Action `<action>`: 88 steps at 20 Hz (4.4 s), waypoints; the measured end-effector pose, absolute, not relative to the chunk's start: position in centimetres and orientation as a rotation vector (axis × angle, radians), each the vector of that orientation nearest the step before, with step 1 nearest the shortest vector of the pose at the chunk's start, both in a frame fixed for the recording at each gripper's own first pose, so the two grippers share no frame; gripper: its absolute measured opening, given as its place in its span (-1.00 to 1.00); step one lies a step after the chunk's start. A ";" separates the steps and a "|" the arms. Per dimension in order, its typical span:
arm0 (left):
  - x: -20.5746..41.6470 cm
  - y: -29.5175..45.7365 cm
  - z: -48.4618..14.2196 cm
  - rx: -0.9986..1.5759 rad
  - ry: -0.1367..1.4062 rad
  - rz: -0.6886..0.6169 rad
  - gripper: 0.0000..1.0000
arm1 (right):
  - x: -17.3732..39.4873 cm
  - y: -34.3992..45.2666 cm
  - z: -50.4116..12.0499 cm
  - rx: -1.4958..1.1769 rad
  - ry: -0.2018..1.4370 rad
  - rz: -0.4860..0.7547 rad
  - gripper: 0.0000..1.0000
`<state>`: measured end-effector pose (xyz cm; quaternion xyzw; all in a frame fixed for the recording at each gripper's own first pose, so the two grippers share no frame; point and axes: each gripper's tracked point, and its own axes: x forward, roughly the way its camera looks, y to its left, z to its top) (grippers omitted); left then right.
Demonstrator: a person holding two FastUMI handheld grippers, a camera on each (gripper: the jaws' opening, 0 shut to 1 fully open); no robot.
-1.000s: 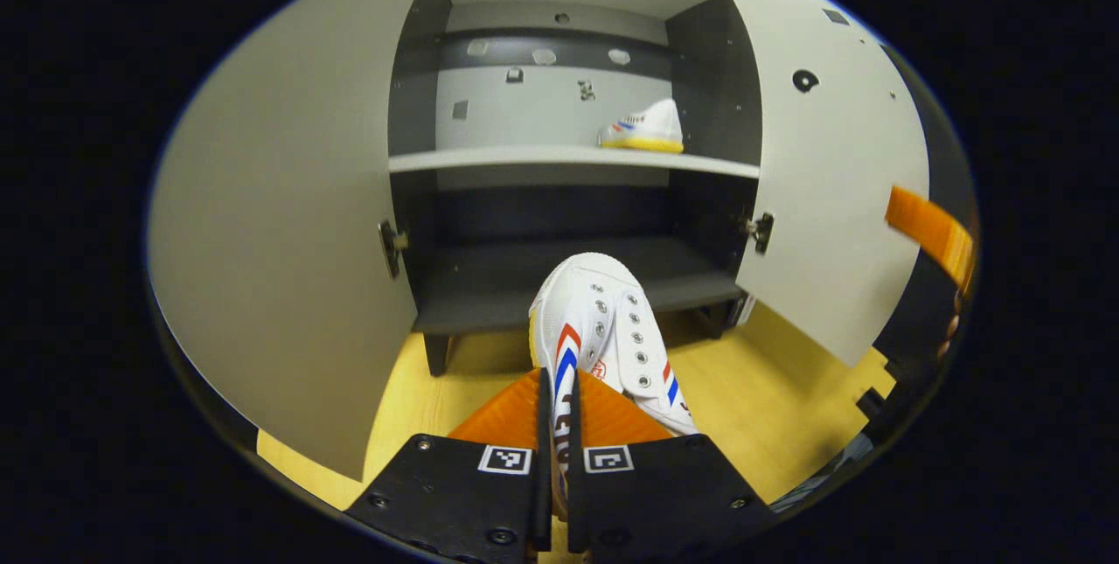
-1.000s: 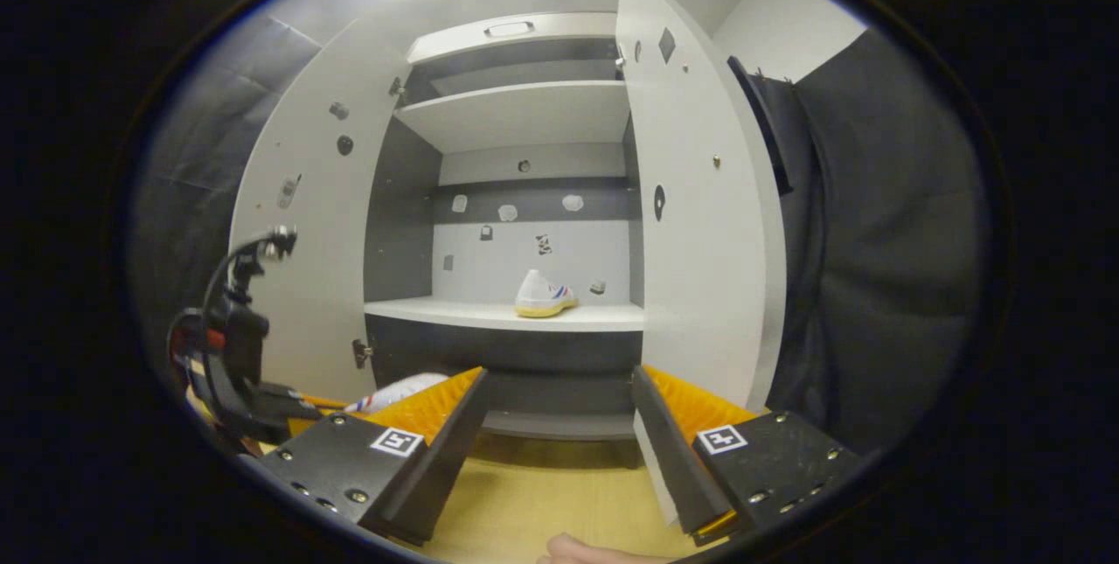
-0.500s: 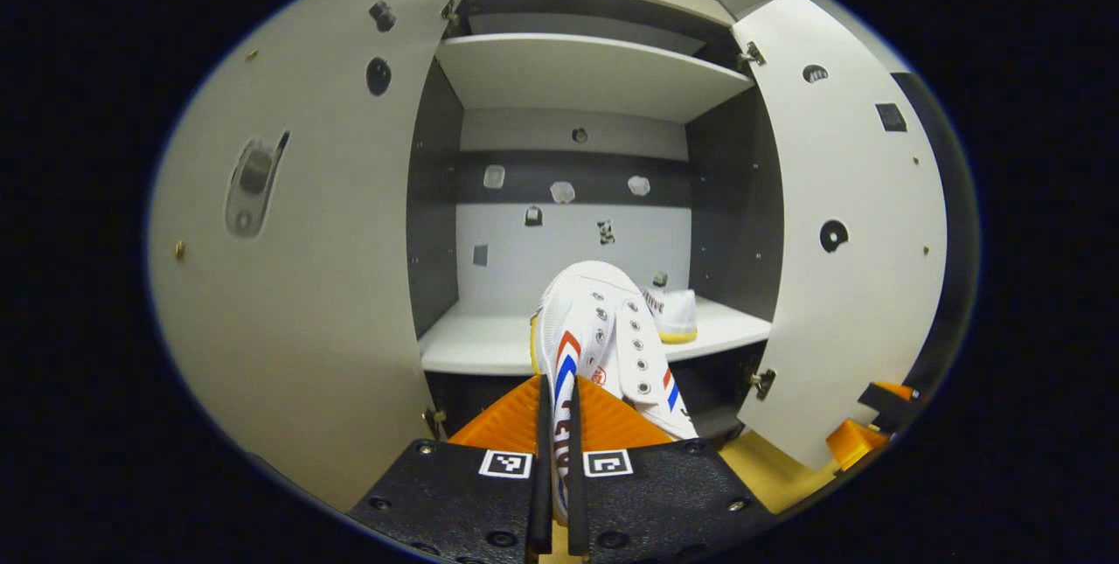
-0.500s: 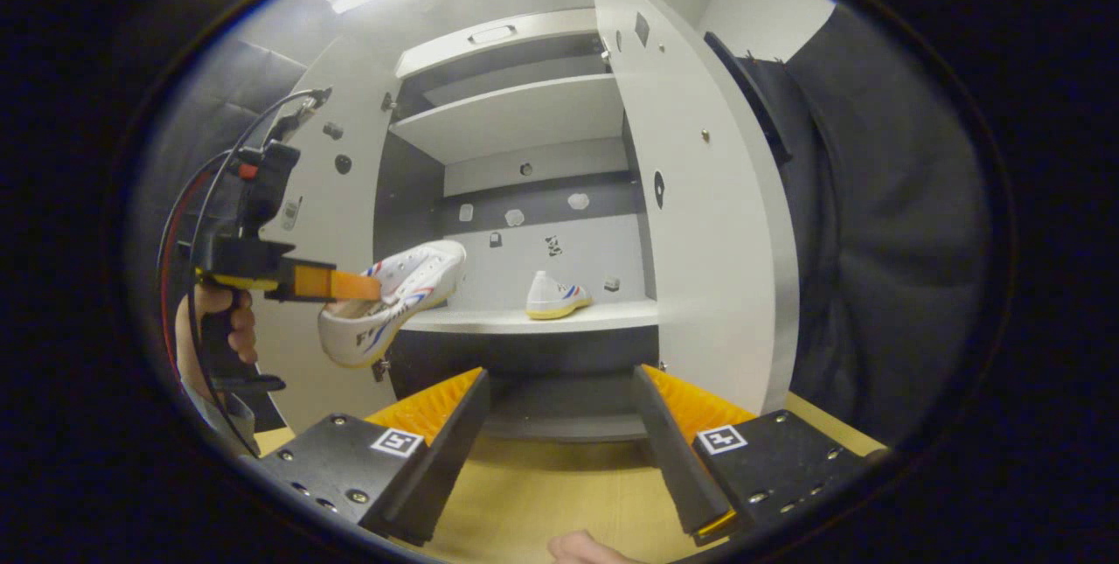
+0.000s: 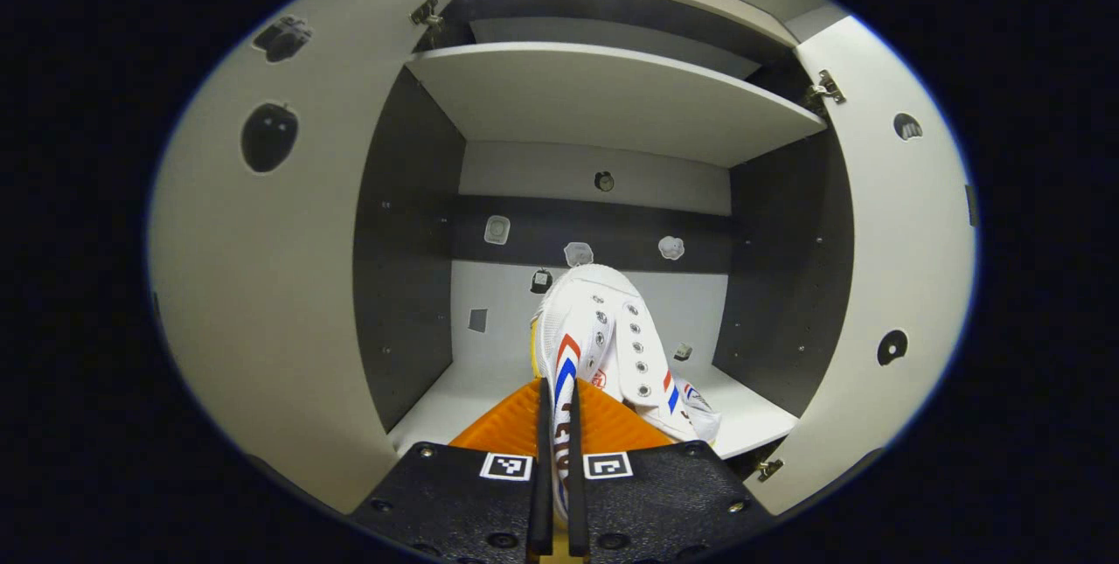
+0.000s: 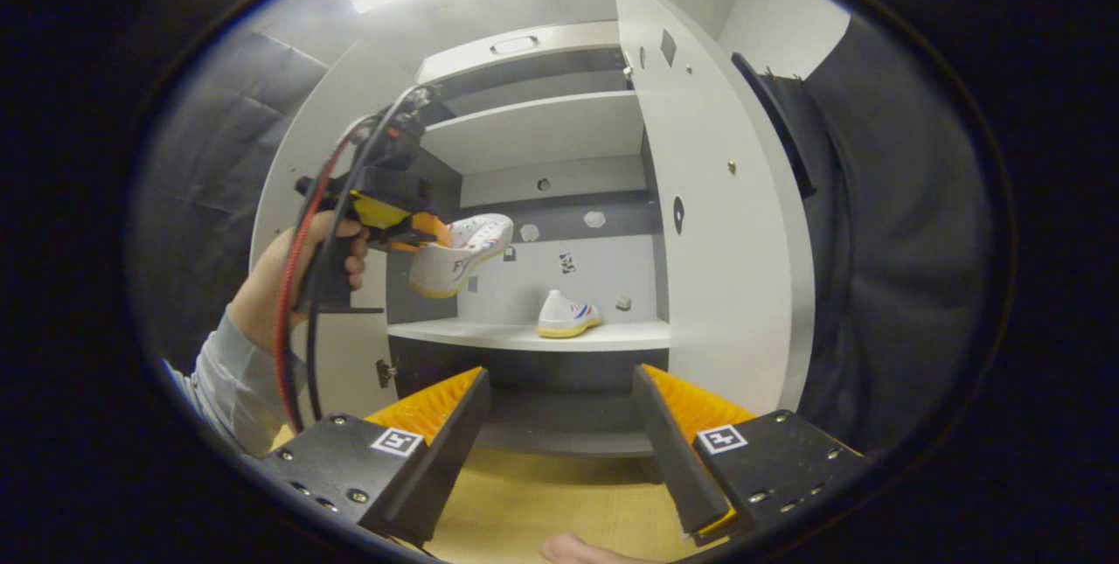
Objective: Grab one shoe with the right hand and put it into the shoe cabinet, grab the other shoe with the left hand and put it into the shoe cabinet; then close the right door with the right hand and the left door with the left hand.
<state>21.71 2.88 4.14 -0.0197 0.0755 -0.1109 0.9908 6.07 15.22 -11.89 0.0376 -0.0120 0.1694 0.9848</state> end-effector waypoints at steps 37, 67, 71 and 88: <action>-0.8 13.3 2.9 0.051 0.149 -0.229 0.87 | -9.2 11.1 -5.9 -0.012 -0.100 0.205 0.96; -11.3 21.7 2.3 0.072 -0.038 -0.218 0.98 | 12.6 -8.3 1.5 -0.074 0.082 0.102 0.96; -11.0 22.8 1.6 0.050 -0.013 -0.209 0.97 | 13.6 -5.0 2.1 -0.015 0.102 0.092 0.94; -10.2 26.0 0.9 0.024 0.018 -0.173 0.97 | 12.2 6.7 2.0 -0.013 0.065 0.165 0.59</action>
